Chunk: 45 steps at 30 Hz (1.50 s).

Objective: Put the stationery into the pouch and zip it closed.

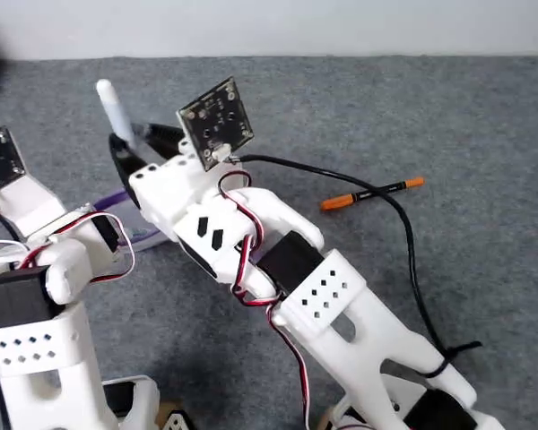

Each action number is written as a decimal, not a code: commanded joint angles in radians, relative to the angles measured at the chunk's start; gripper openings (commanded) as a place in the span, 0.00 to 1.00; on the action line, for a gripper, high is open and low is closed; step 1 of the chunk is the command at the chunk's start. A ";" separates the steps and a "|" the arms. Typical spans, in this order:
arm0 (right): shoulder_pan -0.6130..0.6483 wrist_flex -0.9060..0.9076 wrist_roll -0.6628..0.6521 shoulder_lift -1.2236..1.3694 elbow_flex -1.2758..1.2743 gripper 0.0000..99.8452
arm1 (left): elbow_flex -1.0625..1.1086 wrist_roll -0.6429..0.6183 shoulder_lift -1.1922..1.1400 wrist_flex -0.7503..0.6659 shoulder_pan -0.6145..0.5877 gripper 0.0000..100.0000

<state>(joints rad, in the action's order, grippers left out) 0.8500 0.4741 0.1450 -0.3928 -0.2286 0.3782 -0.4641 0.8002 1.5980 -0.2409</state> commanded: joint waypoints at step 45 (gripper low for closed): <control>-0.719 0.512 -0.951 0.472 0.015 0.27 | -0.016 -0.014 0.002 -0.029 -0.005 0.01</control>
<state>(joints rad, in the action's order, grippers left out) 0.1412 1.0188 -0.7142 0.0552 -0.2286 0.3782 -0.4641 0.7986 1.5980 -0.2409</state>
